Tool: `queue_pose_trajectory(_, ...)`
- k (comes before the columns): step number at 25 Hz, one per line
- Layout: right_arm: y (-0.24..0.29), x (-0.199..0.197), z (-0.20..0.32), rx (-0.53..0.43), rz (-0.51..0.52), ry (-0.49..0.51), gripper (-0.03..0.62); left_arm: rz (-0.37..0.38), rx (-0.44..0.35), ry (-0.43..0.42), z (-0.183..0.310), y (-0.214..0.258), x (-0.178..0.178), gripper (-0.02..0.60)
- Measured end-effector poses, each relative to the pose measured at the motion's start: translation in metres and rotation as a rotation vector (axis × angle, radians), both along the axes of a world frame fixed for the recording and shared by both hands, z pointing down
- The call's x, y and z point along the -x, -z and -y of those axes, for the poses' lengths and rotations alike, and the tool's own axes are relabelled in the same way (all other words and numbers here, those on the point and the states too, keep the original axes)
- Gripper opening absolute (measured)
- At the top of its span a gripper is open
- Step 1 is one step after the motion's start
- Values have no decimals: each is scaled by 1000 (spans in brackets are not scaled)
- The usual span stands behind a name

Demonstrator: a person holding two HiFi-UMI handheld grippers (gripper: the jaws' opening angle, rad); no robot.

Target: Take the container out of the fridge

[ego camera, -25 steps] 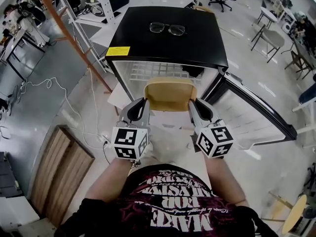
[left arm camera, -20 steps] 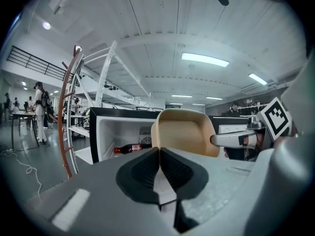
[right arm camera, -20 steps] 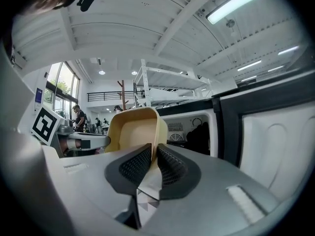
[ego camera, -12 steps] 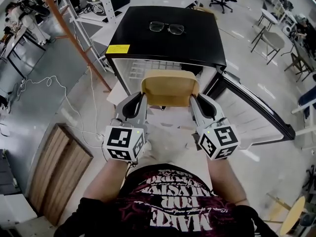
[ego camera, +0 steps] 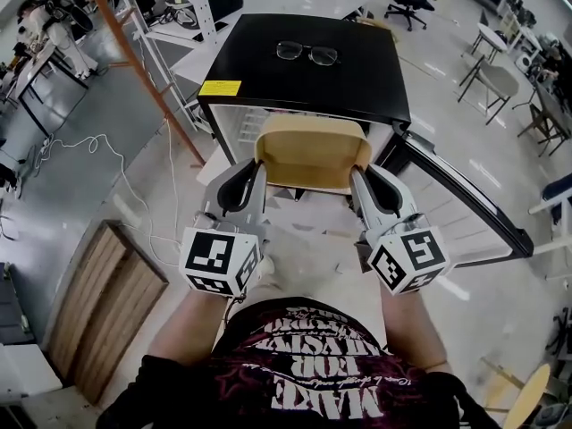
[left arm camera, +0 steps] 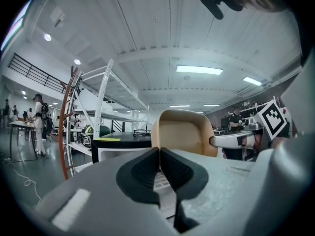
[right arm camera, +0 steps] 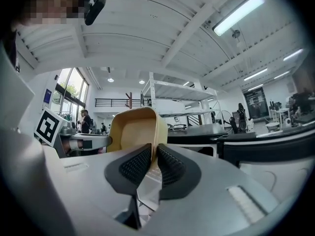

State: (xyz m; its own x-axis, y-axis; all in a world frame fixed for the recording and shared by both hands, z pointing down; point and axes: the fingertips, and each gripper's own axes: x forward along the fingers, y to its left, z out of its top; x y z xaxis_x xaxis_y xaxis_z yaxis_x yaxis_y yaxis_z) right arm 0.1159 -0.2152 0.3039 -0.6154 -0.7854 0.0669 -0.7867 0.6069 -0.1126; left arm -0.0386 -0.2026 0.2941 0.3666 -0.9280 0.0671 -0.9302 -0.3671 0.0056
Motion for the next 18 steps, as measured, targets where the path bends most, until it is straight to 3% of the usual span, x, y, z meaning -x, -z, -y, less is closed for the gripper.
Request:
queue_pose_trajectory(7,21,-2,-10,-51,12,9,69,0,-43,-19,-15,24,-3,12)
queue_pose_trajectory(18,28,-9,-25,-65,18,16,69,4,-36,-31,-27,26,-9,12)
